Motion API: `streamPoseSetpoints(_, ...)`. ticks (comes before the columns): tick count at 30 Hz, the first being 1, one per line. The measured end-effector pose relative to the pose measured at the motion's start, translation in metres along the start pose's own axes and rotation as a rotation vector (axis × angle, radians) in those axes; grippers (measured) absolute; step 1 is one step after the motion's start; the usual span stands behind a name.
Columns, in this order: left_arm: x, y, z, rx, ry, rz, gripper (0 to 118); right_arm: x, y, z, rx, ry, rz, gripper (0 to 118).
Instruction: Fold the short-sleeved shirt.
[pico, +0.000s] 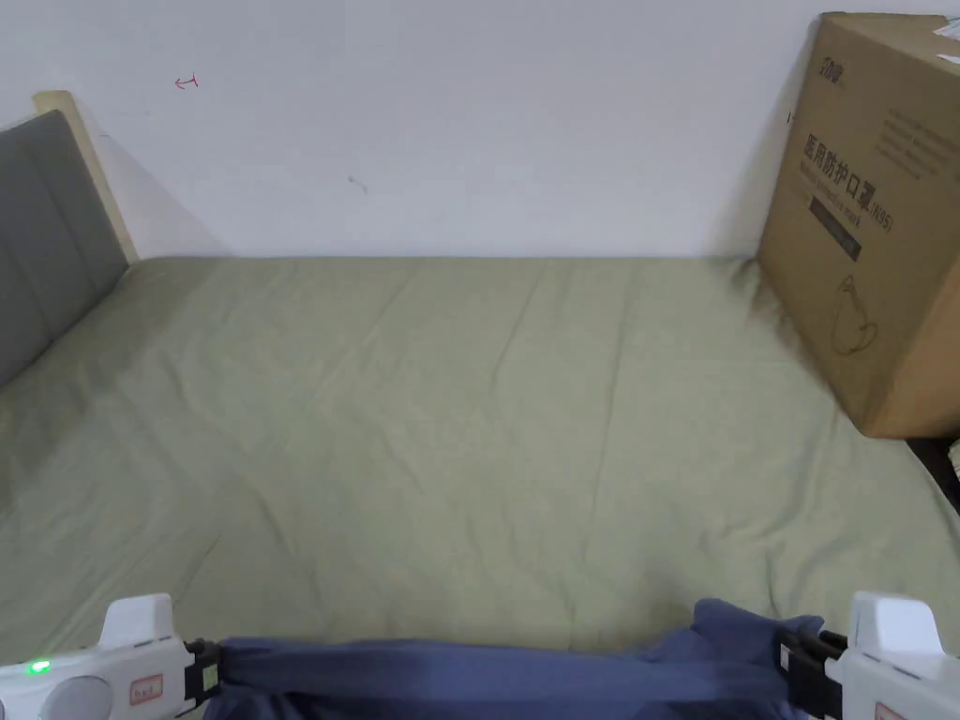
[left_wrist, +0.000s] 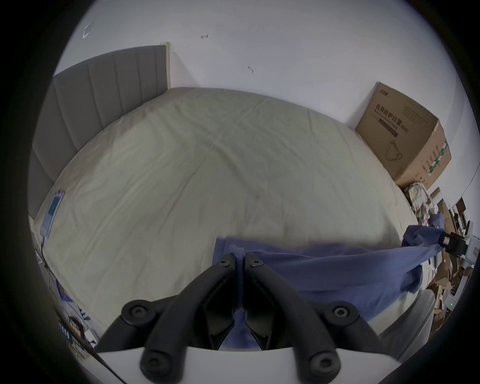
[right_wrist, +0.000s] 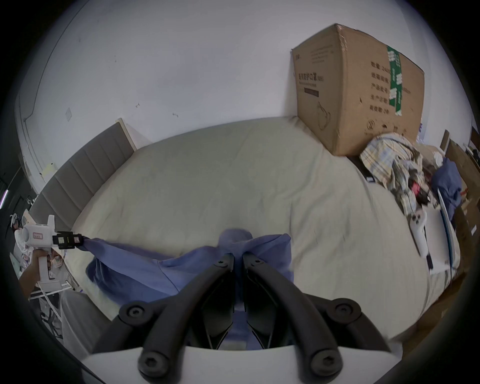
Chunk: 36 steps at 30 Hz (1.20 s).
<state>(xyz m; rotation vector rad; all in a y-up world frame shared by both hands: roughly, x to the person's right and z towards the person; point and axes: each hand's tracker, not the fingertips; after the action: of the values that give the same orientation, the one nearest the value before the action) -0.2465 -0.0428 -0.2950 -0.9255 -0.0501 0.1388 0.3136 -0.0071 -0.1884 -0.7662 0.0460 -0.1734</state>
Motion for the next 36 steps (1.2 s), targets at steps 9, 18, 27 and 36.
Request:
streamPoseSetpoints(9,-0.004,-0.064,-0.003,-0.086,0.025,0.014,2,-0.004,-0.075,-0.023,-0.143,-0.084,-0.058,3)
streamPoseSetpoints(18,0.0,-0.069,-0.003,-0.104,0.067,0.003,21,-0.02,-0.069,-0.003,-0.155,-0.142,-0.085,9)
streamPoseSetpoints(27,0.033,-0.013,0.076,0.184,-0.012,0.015,86,-0.057,0.011,0.057,0.17,-0.144,0.048,75)
streamPoseSetpoints(36,0.079,0.045,0.141,0.637,-0.021,-0.069,86,-0.111,0.075,0.089,0.574,-0.187,0.193,75)
